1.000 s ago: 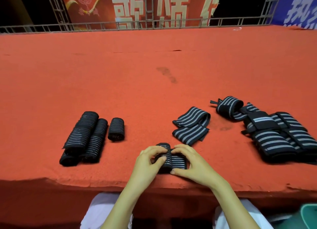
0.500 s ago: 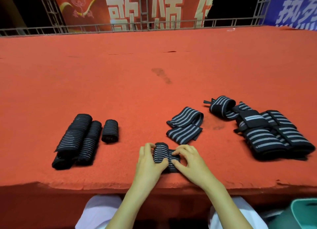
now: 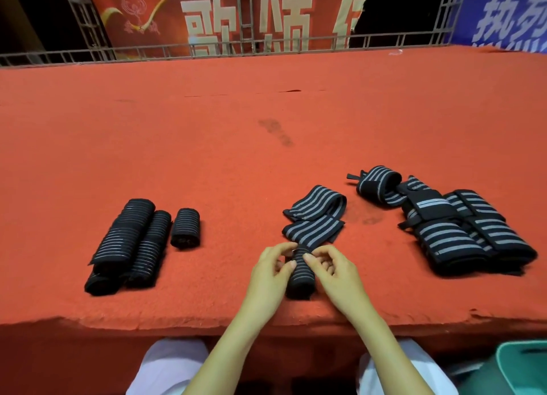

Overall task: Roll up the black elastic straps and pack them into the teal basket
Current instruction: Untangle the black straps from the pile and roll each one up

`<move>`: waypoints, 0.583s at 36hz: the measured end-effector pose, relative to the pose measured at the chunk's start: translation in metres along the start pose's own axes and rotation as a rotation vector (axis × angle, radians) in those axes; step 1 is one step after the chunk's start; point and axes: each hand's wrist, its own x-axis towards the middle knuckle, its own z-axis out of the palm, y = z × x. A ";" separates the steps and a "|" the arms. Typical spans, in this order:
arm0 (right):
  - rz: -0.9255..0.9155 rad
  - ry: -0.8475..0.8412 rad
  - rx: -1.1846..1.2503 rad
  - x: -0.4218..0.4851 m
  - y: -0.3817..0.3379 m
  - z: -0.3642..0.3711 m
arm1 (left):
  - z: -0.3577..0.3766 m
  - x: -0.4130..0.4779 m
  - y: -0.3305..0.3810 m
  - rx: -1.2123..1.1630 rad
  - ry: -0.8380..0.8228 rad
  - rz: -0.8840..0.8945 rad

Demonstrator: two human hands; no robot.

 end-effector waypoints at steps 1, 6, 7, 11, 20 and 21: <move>0.024 -0.017 0.037 0.000 -0.001 -0.001 | 0.000 0.000 -0.002 -0.080 0.015 -0.068; 0.135 -0.118 0.126 0.001 0.000 -0.013 | -0.003 0.000 -0.005 -0.075 -0.062 -0.235; 0.149 -0.138 0.125 0.001 0.000 -0.015 | -0.003 0.000 -0.003 -0.062 -0.077 -0.216; 0.213 -0.214 0.240 -0.001 -0.007 -0.020 | 0.001 -0.001 -0.002 -0.114 -0.099 -0.199; -0.090 -0.260 0.215 -0.001 -0.041 0.007 | -0.026 -0.011 -0.013 -0.213 0.147 0.165; -0.113 -0.270 0.217 0.000 -0.046 0.015 | -0.032 -0.013 -0.016 -0.177 0.185 0.208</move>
